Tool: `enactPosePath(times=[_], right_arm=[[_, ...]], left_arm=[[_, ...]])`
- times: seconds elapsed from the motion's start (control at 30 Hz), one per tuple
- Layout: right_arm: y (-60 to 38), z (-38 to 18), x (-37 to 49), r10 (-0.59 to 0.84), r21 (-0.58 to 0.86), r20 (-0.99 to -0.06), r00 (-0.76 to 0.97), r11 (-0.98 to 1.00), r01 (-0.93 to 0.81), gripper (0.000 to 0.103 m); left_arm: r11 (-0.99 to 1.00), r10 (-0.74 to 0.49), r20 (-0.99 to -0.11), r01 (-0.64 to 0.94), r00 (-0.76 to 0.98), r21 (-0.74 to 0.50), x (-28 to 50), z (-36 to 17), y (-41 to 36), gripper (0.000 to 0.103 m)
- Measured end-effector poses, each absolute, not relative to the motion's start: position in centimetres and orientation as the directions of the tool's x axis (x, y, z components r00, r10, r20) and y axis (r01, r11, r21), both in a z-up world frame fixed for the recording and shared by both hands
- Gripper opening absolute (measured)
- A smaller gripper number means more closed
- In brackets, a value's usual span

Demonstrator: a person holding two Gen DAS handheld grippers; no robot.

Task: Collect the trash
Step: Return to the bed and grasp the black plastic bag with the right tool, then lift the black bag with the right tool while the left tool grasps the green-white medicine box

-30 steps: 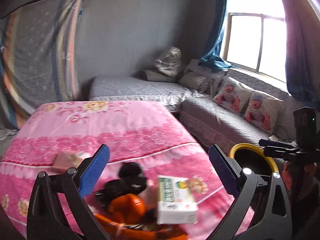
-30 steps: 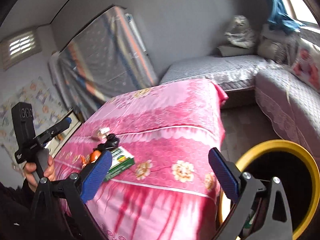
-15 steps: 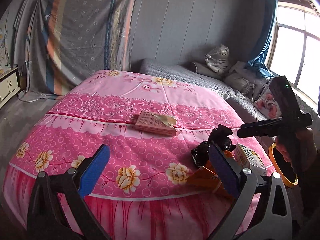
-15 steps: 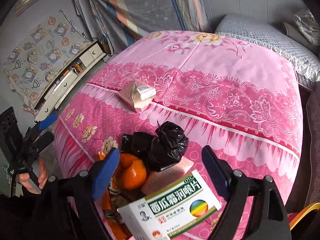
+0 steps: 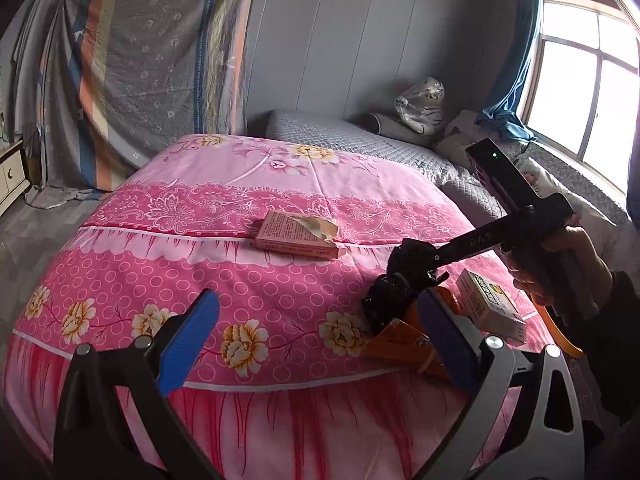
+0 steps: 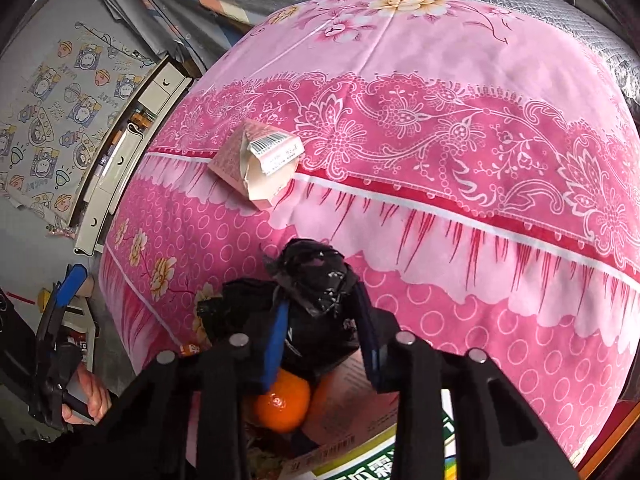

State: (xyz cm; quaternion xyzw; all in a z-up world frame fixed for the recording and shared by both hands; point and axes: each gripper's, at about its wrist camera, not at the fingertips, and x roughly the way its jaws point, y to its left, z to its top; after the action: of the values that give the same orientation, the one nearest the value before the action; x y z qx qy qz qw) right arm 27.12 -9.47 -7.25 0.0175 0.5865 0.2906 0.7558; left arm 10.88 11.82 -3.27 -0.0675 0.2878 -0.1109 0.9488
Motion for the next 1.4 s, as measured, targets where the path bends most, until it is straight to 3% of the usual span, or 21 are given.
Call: enactPosePath(times=[0.17, 0.3, 0.5, 0.6, 0.7, 1.0, 1.4], right_arm=[[-11.0, -4.5, 26.6, 0.566, 0.457, -0.801, 0.196, 0.788, -0.413, 0.020], [-13.7, -0.3, 25.6, 0.675, 0.540, -0.681, 0.283, 0.724, -0.429, 0.019], [-20.0, 5.3, 22.6, 0.708, 0.565, -0.526, 0.471, 0.705, -0.429, 0.019], [-23.9, 6.7, 20.7, 0.704, 0.577, -0.462, 0.539, 0.700, -0.420, 0.019], [-27.4, 6.8, 19.0, 0.700, 0.598, -0.439, 0.563, 0.696, -0.399, 0.019], [-34.1, 4.7, 16.1, 0.678, 0.643, -0.412, 0.609, 0.690, -0.334, 0.020], [-38.6, 2.9, 14.4, 0.678, 0.700, -0.363, 0.639, 0.651, -0.294, 0.020]], left_arm=[[0.949, -0.314, -0.550, 0.256, 0.773, -0.183, 10.9, -3.0, 9.2, 0.095], [0.924, -0.377, -0.569, 0.336, 0.731, -0.180, 11.0, -2.7, 6.4, 0.095], [0.857, -0.491, -0.635, 0.463, 0.597, -0.227, 12.5, -2.6, 1.1, 0.095], [0.835, -0.487, -0.681, 0.521, 0.547, -0.179, 13.2, -3.0, -2.3, 0.095], [0.819, -0.454, -0.721, 0.564, 0.523, -0.106, 13.6, -3.4, -5.5, 0.095], [0.789, -0.399, -0.796, 0.613, 0.456, -0.044, 16.0, -4.8, -11.4, 0.095], [0.807, -0.312, -0.838, 0.590, 0.447, 0.014, 17.6, -6.9, -12.9, 0.094]])
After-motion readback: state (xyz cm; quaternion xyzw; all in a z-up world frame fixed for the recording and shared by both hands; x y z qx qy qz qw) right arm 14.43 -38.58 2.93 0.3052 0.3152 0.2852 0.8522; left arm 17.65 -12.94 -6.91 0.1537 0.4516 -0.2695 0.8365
